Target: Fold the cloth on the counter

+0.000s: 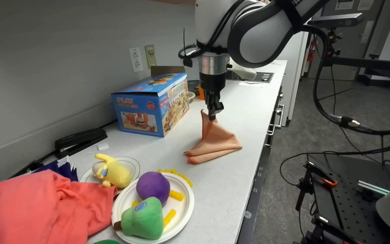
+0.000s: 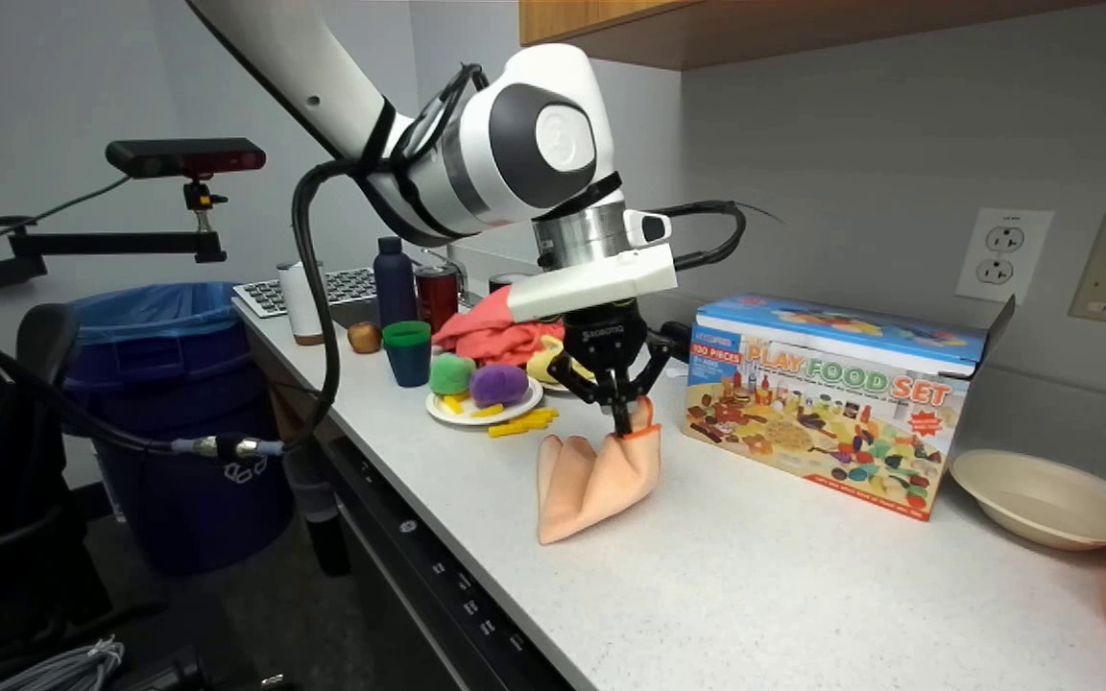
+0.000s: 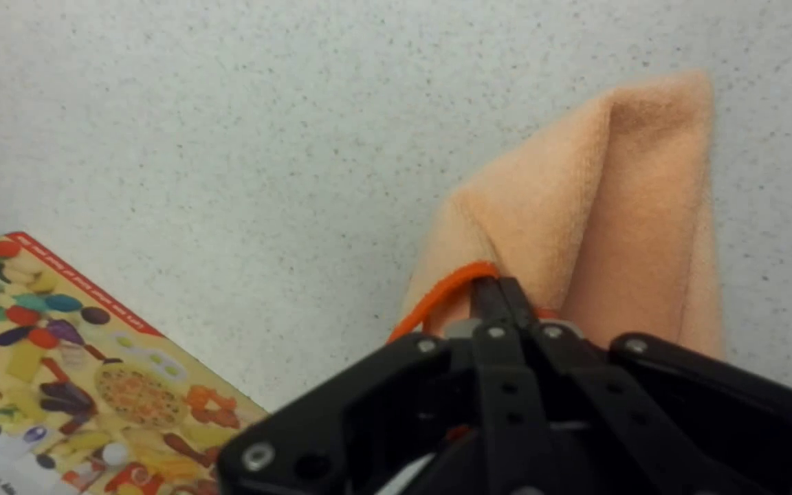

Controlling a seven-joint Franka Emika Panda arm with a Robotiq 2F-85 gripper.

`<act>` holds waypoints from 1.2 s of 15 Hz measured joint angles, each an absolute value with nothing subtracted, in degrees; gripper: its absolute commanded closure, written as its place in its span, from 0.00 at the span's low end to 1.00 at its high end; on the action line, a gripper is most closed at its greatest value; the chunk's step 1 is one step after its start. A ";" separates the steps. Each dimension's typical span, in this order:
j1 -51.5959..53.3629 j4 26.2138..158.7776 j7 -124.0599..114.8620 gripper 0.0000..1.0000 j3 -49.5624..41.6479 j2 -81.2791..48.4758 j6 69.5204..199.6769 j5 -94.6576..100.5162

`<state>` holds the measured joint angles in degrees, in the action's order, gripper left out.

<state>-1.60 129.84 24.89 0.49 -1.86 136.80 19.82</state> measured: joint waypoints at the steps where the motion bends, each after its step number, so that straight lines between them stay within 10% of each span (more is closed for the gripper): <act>1: -1.52 129.52 26.04 1.00 0.90 -1.89 136.40 18.82; 18: 0.44 118.25 30.52 1.00 2.44 -2.66 110.06 29.34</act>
